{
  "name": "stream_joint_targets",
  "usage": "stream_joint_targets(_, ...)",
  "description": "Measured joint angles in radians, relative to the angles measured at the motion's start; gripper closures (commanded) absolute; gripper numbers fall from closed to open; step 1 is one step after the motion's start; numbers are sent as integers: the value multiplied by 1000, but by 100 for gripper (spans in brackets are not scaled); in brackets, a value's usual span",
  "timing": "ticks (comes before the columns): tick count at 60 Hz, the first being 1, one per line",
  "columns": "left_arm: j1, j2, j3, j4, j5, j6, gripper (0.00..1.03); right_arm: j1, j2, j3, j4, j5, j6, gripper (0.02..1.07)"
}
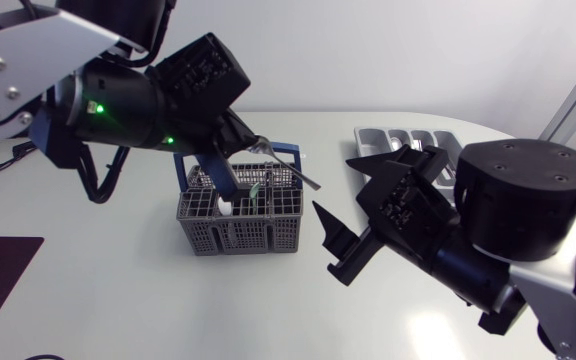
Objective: Unload the cutlery basket into the drawer organizer.
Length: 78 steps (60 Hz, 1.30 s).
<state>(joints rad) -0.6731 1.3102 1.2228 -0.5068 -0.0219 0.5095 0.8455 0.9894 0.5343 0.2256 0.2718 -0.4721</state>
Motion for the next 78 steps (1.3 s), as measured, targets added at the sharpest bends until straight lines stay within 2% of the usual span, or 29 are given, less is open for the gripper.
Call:
stream_joint_targets(4,-3,26,43,-32,37,-45,100,4,16,0,18,5,-4,30)
stream_joint_targets(13,-3,82,130,-97,101,-120,100,13,43,0,51,7,-23,31)
stream_joint_targets(17,-3,103,154,-122,129,-142,100,17,50,0,67,11,-32,35)
stream_joint_targets(29,-5,132,166,-151,151,-171,100,17,102,0,136,18,-69,37)
stream_joint_targets(40,-12,140,166,-168,179,-177,100,17,145,0,169,18,-88,50)
stream_joint_targets(60,-20,151,166,-177,179,-177,100,17,171,1,188,22,-113,80)
stream_joint_targets(74,-35,155,166,-177,179,-177,100,17,182,10,205,33,-117,80)
stream_joint_targets(78,-36,157,166,-177,179,-177,100,17,183,10,205,37,-121,87)
